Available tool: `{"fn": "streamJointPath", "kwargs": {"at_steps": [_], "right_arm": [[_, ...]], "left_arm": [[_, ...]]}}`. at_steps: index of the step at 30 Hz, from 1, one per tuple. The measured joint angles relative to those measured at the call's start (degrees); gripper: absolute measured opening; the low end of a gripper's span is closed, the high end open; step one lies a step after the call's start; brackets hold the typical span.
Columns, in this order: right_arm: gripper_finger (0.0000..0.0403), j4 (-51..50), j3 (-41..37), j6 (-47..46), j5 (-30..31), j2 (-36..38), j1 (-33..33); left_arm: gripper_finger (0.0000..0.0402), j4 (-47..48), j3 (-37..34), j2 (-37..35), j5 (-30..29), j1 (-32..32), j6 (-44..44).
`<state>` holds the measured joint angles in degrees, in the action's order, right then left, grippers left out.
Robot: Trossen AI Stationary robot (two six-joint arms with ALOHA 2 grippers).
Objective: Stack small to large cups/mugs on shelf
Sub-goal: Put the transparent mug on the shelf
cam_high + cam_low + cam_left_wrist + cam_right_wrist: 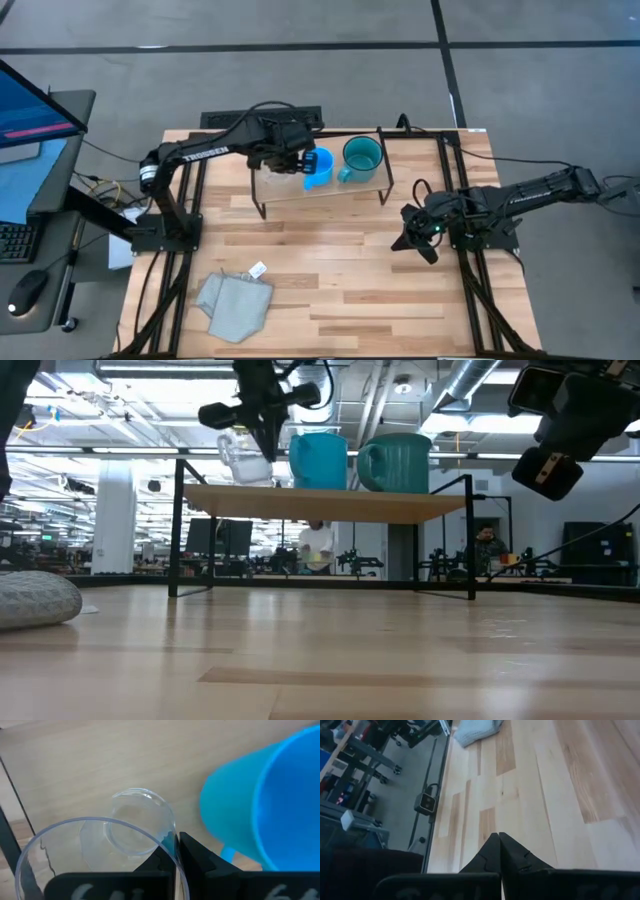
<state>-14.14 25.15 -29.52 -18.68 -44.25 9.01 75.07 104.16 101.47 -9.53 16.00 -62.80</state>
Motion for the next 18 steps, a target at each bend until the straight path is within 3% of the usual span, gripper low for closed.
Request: {"fn": "streamJointPath", "kwargs": {"at_steps": [18], "right_arm": [[0.0012, -1.7, 0.0, 0.2, -0.4, 0.0, 0.0]], "left_arm": [[0.0000, 1.0, -0.2, 0.0, 5.5, 3.6, -0.8]]}}
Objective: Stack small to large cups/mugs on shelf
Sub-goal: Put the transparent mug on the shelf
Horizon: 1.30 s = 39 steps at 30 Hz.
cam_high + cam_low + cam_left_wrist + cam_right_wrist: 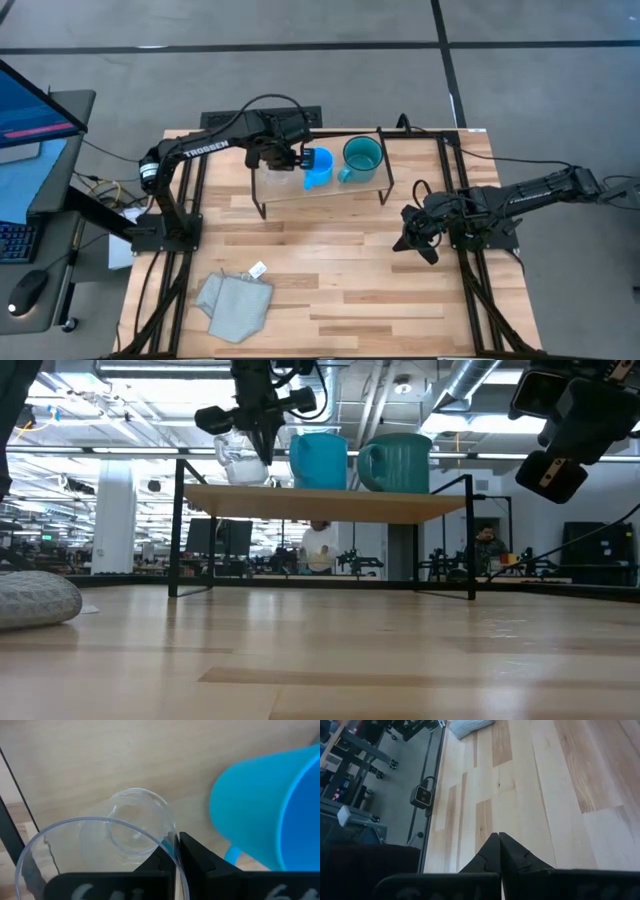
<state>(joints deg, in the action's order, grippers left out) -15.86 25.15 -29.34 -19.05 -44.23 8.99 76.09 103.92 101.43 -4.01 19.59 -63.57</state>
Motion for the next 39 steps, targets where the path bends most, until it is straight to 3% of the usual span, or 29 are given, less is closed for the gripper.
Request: {"fn": "streamJointPath", "kwargs": {"at_steps": [24, 30, 39], "right_arm": [[0.0012, -2.1, 0.0, 1.5, -0.4, 0.0, 0.0], [0.0012, -2.1, 0.0, 2.5, -0.4, 0.0, 0.0], [0.0012, -2.1, 0.0, 2.9, -0.4, 0.0, 0.0]], "left_arm": [[0.0002, 1.0, 3.1, 5.7, 3.3, 1.7, 4.6], [0.0029, 0.3, 7.0, 6.2, 3.8, 1.7, 5.3], [0.0062, 3.6, 7.4, 6.1, 3.9, 1.6, 5.7]]}}
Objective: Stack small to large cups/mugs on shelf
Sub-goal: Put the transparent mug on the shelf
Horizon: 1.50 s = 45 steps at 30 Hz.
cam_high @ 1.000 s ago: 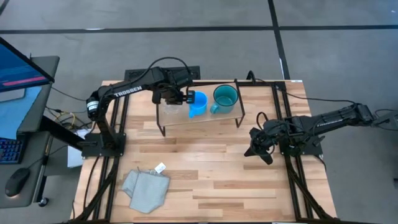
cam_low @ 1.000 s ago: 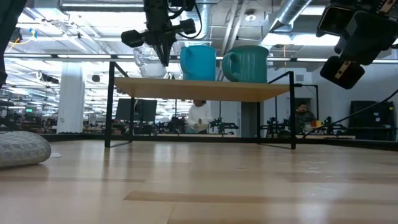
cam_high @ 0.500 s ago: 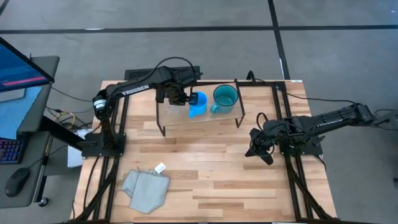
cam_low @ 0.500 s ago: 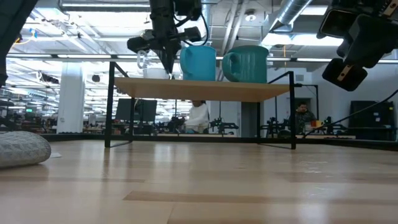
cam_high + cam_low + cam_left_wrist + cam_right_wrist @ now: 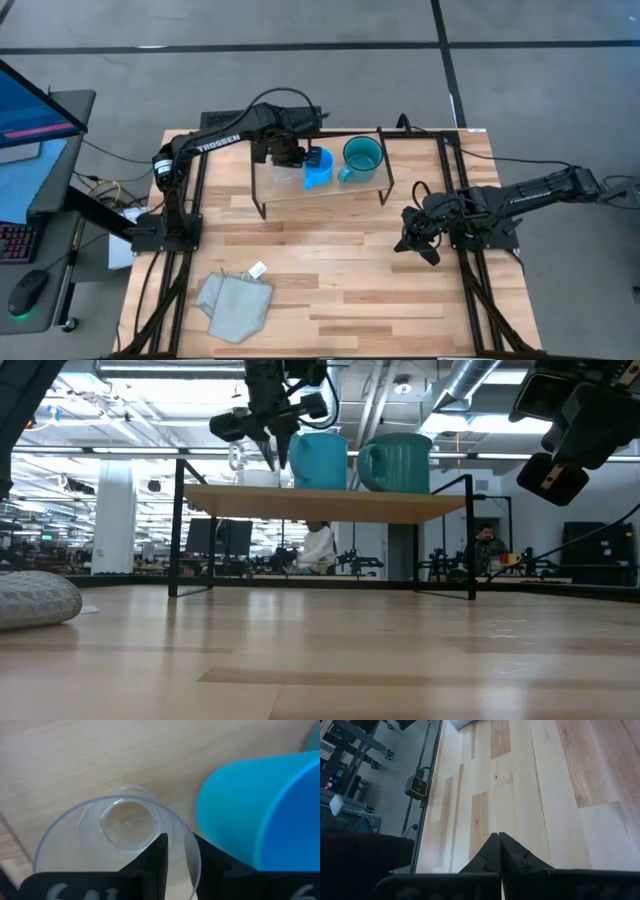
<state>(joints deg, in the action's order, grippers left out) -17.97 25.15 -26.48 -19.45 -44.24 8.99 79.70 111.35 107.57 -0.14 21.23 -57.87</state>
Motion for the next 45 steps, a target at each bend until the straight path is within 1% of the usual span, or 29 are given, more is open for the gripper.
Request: {"fn": "streamJointPath", "kwargs": {"at_steps": [8, 13, 22, 27, 32, 37, 40, 45], "right_arm": [[0.0012, 0.0, 0.0, 1.3, 0.0, 0.0, 0.0], [0.0012, 0.0, 0.0, 1.5, 0.0, 0.0, 0.0], [0.0012, 0.0, 0.0, 1.5, 0.0, 0.0, 0.0], [0.0012, 0.0, 0.0, 1.6, 0.0, 0.0, 0.0], [0.0012, 0.0, 0.0, 1.6, 0.0, 0.0, 0.0], [0.0012, 0.0, 0.0, 1.6, 0.0, 0.0, 0.0], [0.0012, 0.0, 0.0, 1.6, 0.0, 0.0, 0.0], [0.0012, 0.0, 0.0, 1.6, 0.0, 0.0, 0.0]], "left_arm": [[0.0064, 1.2, 0.0, 0.0, -0.1, 0.0, 0.1], [0.0064, 2.0, 0.1, -0.1, 1.2, 0.0, -0.3], [0.0064, 1.7, 0.1, -0.1, 1.4, -0.3, -0.2], [0.0065, 1.1, 0.1, -0.1, 3.2, -0.6, 0.2], [0.0080, 1.0, 0.1, -0.2, 3.4, -0.6, 0.2], [0.0106, 1.0, 0.1, -0.2, 4.4, -0.3, 0.4], [0.0121, 1.0, 0.1, -0.2, 5.3, -0.3, 2.1], [0.0132, 2.3, 0.1, -0.2, 4.0, -0.2, 3.4]]}}
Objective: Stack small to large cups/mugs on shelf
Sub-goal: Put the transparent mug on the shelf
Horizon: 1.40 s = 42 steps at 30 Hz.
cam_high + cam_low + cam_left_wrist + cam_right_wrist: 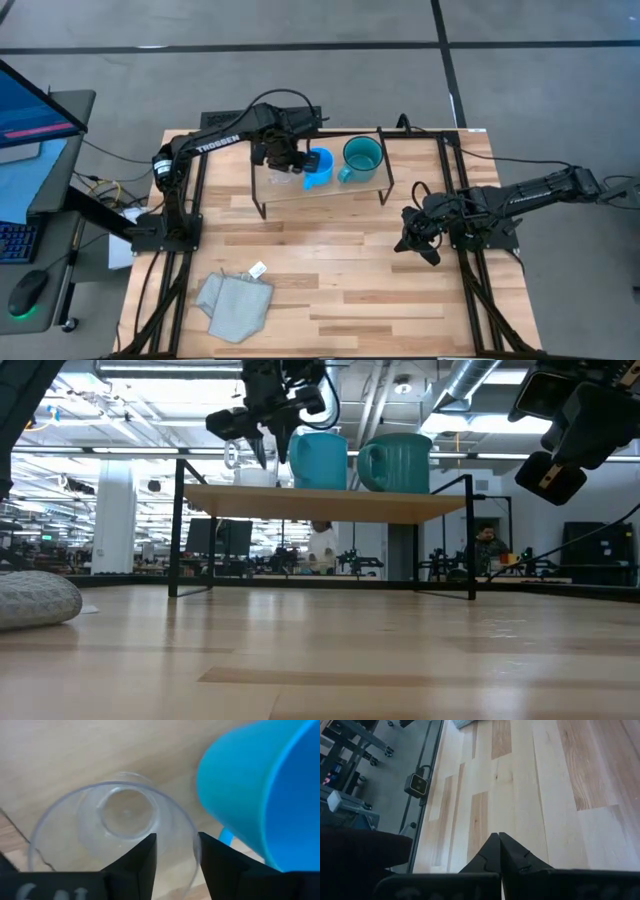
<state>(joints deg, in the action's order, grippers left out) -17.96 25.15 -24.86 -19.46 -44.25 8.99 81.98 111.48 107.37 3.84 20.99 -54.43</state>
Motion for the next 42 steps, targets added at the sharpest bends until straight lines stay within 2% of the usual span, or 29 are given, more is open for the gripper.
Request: {"fn": "streamJointPath", "kwargs": {"at_steps": [5, 18, 35, 37, 40, 42], "right_arm": [[0.0012, 0.0, 0.0, 0.0, 0.0, 0.0, 0.0], [0.0012, 0.0, 0.0, 0.0, 0.0, 0.0, 0.0], [0.0012, 0.0, 0.0, 0.0, 0.0, 0.0, 0.0], [0.0012, 0.0, 0.0, 0.0, 0.0, 0.0, 0.0], [0.0012, 0.0, 0.0, 0.0, 0.0, 0.0, 0.0], [0.0012, 0.0, 0.0, 0.0, -0.1, 0.0, 0.0]], "left_arm": [[0.0133, 0.8, 0.7, 0.0, -1.3, 0.0, 0.7], [0.0133, 7.2, 2.9, -0.1, 0.0, -0.1, -2.5], [0.0132, 7.1, 2.9, 0.0, 2.9, -1.7, -7.7], [0.0132, 7.1, 2.9, 0.0, 2.1, -1.7, -7.3], [0.0132, 7.1, 2.9, 0.0, -3.5, -1.8, -6.2], [0.0132, 7.0, 2.9, 0.0, -4.9, -1.7, -5.7]]}}
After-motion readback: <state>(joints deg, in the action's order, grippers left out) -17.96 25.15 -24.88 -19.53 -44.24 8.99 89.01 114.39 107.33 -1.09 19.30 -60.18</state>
